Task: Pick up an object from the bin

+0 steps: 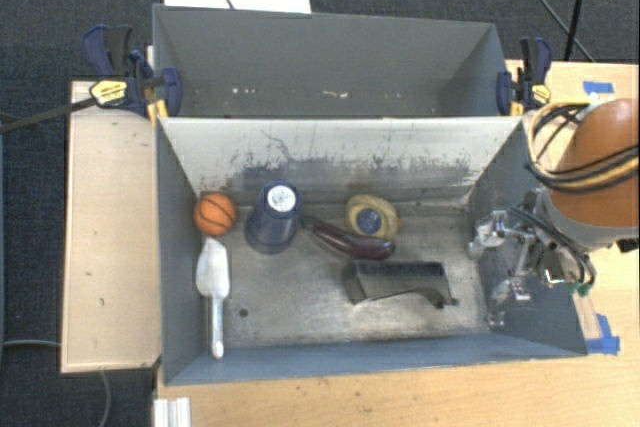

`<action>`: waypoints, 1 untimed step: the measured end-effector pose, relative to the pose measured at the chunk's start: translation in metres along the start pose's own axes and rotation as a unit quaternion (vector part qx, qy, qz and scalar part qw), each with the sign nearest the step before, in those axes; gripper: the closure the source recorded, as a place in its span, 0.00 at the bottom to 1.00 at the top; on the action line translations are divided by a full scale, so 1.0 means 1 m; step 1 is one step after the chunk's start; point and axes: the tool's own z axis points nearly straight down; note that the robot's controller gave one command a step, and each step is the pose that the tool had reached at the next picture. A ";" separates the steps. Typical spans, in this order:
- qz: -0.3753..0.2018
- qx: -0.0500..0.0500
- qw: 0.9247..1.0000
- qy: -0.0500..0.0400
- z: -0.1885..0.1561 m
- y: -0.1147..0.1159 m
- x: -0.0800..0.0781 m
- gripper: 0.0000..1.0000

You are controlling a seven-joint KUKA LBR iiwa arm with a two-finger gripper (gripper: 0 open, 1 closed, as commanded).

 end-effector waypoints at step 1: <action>-0.002 0.001 1.000 -0.004 -0.004 0.000 -0.002 0.00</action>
Offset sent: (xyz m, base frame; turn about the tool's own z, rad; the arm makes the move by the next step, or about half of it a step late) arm 0.0637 0.0300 -0.0423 0.3407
